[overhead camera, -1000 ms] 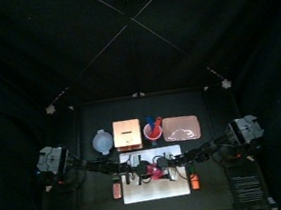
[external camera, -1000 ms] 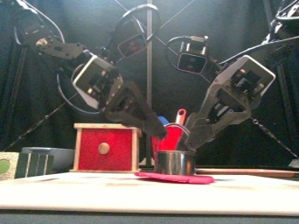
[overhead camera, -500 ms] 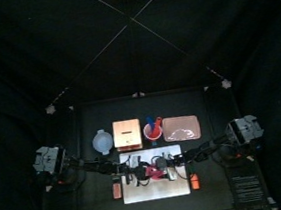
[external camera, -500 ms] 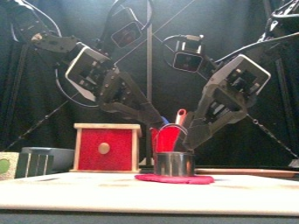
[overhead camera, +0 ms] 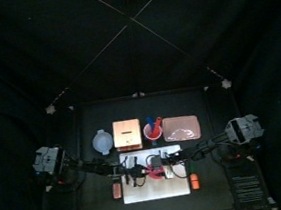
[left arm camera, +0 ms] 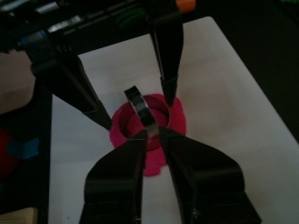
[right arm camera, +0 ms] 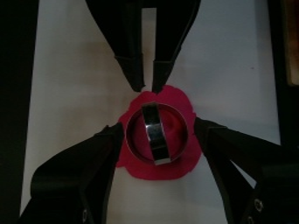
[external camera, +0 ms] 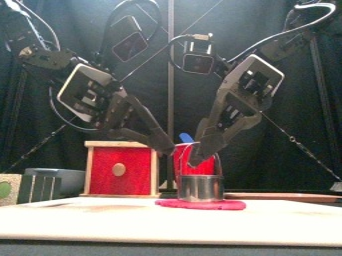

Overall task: Get the cutter from the drawer then cut the dough then place the extra dough in the bowl
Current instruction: Cut the dough

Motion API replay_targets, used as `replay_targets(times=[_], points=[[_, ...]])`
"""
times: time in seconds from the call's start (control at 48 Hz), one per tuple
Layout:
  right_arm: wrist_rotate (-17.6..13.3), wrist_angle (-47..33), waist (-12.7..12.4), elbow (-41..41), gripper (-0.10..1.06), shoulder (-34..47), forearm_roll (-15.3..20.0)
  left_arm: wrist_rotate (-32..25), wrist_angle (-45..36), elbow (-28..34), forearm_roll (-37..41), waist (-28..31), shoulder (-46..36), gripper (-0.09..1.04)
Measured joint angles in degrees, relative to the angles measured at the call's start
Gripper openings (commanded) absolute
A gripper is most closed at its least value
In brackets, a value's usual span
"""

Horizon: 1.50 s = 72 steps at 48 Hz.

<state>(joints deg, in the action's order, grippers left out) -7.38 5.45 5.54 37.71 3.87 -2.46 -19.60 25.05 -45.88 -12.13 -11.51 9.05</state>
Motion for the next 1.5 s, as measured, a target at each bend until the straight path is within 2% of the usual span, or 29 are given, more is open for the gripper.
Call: replay_targets(times=[0.25,0.479,1.375,1.5], points=[[0.09,5.45,0.09,-1.67,0.95,-1.32,-2.46,0.00,3.34,0.09,-1.67,0.26,5.36,0.53],[0.26,9.84,0.09,-3.87,0.95,-1.23,-3.87,0.00,4.48,0.35,-3.16,0.88,7.03,0.53],[0.18,11.60,1.23,-5.80,0.94,1.05,-2.90,0.00,4.39,0.70,-3.87,1.49,8.53,0.53],[0.18,11.60,1.23,-5.98,0.87,1.41,-2.90,0.00,4.39,0.70,-3.96,1.49,8.53,0.53]])
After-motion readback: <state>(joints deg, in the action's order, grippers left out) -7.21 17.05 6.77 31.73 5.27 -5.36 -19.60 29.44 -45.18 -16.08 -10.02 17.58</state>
